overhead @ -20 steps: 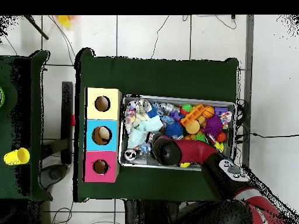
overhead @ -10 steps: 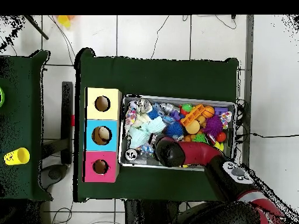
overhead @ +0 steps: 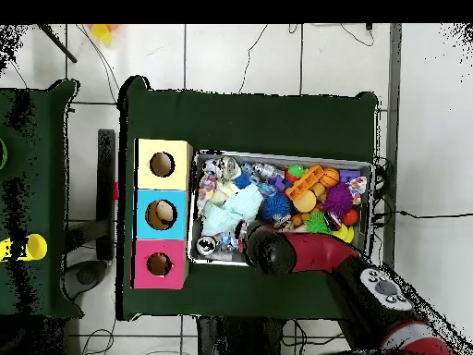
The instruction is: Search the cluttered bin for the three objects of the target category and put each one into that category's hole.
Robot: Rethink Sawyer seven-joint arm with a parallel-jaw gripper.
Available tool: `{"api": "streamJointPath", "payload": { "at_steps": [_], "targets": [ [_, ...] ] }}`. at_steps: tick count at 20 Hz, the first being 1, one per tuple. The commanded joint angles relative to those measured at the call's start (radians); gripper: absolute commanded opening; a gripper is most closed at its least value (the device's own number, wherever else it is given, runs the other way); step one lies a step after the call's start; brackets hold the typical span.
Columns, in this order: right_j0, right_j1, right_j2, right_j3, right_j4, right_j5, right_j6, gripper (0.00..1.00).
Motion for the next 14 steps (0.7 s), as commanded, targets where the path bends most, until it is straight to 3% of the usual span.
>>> {"api": "streamJointPath", "payload": {
  "at_steps": [1, 3, 6, 14],
  "targets": [
    [-0.071, -0.413, 0.081, 0.231, 0.180, 0.471, -0.118, 0.00],
    [-0.092, -0.450, 0.103, 0.230, 0.208, 0.553, -0.158, 0.00],
    [-0.140, -0.440, 0.147, 0.232, 0.213, 0.566, -0.184, 0.00],
    [-0.176, -0.302, 0.164, 0.162, 0.089, 0.442, -0.174, 0.00]
  ]
}}
